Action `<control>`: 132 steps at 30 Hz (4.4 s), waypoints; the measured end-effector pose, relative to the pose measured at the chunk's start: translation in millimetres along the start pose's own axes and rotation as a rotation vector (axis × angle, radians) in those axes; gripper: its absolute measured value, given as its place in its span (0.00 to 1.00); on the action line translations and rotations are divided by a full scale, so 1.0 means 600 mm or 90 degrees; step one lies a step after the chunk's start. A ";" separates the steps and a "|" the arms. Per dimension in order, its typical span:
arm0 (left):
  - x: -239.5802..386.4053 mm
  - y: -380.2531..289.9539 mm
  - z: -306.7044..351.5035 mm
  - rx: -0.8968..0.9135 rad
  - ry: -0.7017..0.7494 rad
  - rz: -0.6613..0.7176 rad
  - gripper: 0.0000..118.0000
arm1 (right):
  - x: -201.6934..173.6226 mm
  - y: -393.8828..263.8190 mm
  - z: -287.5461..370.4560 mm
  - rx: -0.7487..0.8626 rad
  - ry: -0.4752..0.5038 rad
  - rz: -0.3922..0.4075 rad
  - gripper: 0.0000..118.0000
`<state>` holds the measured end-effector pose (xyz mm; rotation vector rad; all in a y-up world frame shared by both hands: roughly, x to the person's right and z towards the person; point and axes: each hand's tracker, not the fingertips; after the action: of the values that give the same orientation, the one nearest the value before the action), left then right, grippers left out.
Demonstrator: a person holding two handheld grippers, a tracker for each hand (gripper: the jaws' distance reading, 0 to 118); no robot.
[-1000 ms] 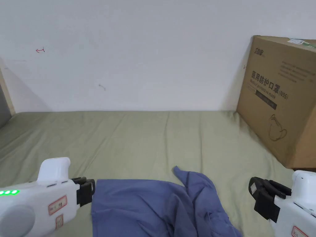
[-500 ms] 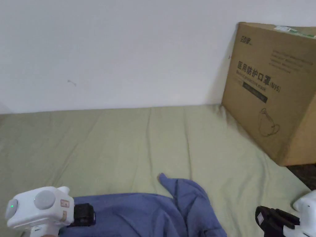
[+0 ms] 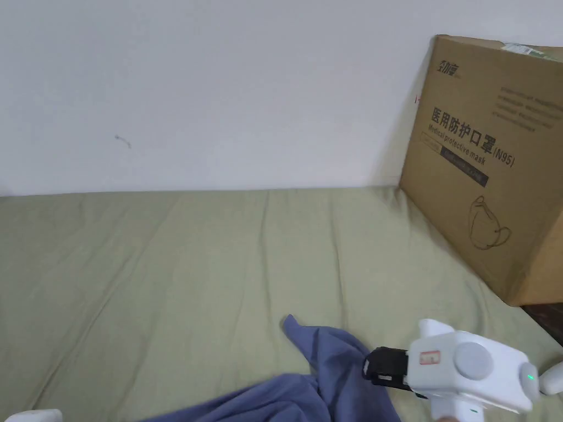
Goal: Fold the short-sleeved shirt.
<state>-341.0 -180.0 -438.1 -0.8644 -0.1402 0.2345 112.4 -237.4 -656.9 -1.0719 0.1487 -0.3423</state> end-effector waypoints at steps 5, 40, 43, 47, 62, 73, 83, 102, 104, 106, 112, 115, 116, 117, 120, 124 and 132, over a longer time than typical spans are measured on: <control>0.005 -0.005 0.021 0.006 -0.006 -0.009 0.03 | -0.031 0.005 -0.039 -0.040 -0.060 0.058 0.74; 0.048 0.374 0.408 0.362 0.033 -0.062 0.02 | -0.210 0.179 0.686 0.401 0.103 0.273 0.01; 0.045 0.422 0.392 0.388 0.017 -0.040 0.02 | -0.248 0.223 0.681 0.438 0.065 0.265 0.01; 0.051 0.483 0.364 0.426 0.032 -0.030 0.02 | -0.294 0.281 0.670 0.479 0.023 0.280 0.01; 0.020 0.563 0.219 0.452 0.063 -0.055 0.02 | -0.337 0.392 0.544 0.529 -0.050 0.335 0.01; -0.028 0.135 -0.075 -0.057 -0.018 -0.026 0.02 | -0.036 0.015 0.174 0.033 -0.045 0.260 0.01; -0.027 -0.114 0.040 -0.172 -0.030 -0.021 0.02 | 0.116 -0.305 0.291 -0.078 0.008 0.186 0.01; -0.009 -0.202 0.175 -0.094 0.002 0.193 0.91 | 0.069 -0.407 0.381 -0.049 -0.031 0.163 0.85; -0.002 -0.190 0.195 -0.054 -0.020 0.198 0.90 | 0.061 -0.393 0.391 -0.004 -0.023 0.132 0.86; 0.007 -0.169 0.212 -0.028 -0.041 0.198 0.90 | 0.043 -0.373 0.405 0.022 -0.020 0.122 0.86; 0.052 -0.098 0.277 0.142 0.009 0.148 0.90 | -0.049 -0.313 0.473 0.210 -0.010 0.186 0.86; 0.070 -0.061 0.283 0.197 0.030 0.118 0.90 | -0.085 -0.284 0.475 0.270 0.020 0.207 0.86; 0.073 -0.050 0.280 0.204 0.039 0.111 0.90 | -0.094 -0.276 0.474 0.281 0.044 0.211 0.85; 0.076 -0.042 0.276 0.200 0.044 0.108 0.89 | -0.101 -0.270 0.472 0.295 0.070 0.214 0.80; 0.071 -0.022 0.262 0.198 0.025 0.093 0.31 | -0.123 -0.251 0.461 0.311 0.145 0.217 0.00; 0.034 -0.005 0.227 0.162 0.052 0.123 0.00 | -0.128 -0.242 0.453 0.327 0.186 0.202 0.00; -0.134 0.091 0.012 -0.049 0.097 0.178 0.03 | -0.100 -0.205 0.371 0.260 0.135 0.181 0.00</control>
<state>-428.1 -161.7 -477.6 -0.9745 0.1152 0.4259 94.5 -84.4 -446.0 -0.5986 0.3985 -0.2148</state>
